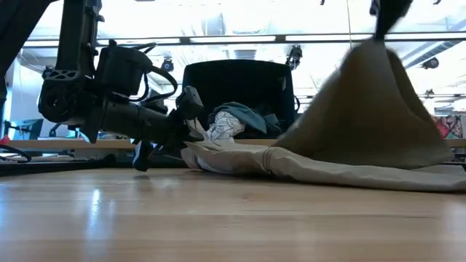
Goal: Fold Laundry from Bin
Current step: Fold the brown shorts from the blue laundry basket
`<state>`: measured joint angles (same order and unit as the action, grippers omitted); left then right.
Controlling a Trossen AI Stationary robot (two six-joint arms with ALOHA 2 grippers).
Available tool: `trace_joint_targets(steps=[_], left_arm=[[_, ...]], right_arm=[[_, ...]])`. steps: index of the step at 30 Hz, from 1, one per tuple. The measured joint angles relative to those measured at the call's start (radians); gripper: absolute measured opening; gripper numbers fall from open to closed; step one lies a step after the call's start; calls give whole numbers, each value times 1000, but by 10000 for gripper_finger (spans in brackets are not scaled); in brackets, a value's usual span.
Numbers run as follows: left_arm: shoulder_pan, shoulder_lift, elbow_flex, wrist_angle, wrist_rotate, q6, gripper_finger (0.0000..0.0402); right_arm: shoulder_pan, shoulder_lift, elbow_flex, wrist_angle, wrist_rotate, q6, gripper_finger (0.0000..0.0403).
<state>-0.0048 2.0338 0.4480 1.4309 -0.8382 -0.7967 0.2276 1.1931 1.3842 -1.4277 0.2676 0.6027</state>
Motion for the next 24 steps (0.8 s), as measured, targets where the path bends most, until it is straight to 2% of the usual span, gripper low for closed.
trace_joint_targets(steps=[4, 8, 12, 15, 18, 21, 24], left_arm=[[0, 0, 0, 1, 0, 0, 0], [7, -1, -2, 0, -7, 1, 0], [24, -2, -22, 1, 0, -1, 0], [58, -2, -52, 13, 74, -17, 0], [101, -6, -73, 21, 162, -33, 0], [132, -6, -87, 29, 206, -23, 0], [161, -6, -102, 41, 262, 14, 0]], right_arm=[[47, 12, 71, 55, -57, 0, 9], [120, 59, 55, 199, -102, -24, 9], [181, 159, 7, 295, -137, -39, 9], [223, 256, -51, 394, -138, -43, 9], [256, 367, -108, 594, -139, -83, 9], [277, 472, -119, 748, -190, -132, 10], [280, 511, -80, 713, -220, -139, 25]])
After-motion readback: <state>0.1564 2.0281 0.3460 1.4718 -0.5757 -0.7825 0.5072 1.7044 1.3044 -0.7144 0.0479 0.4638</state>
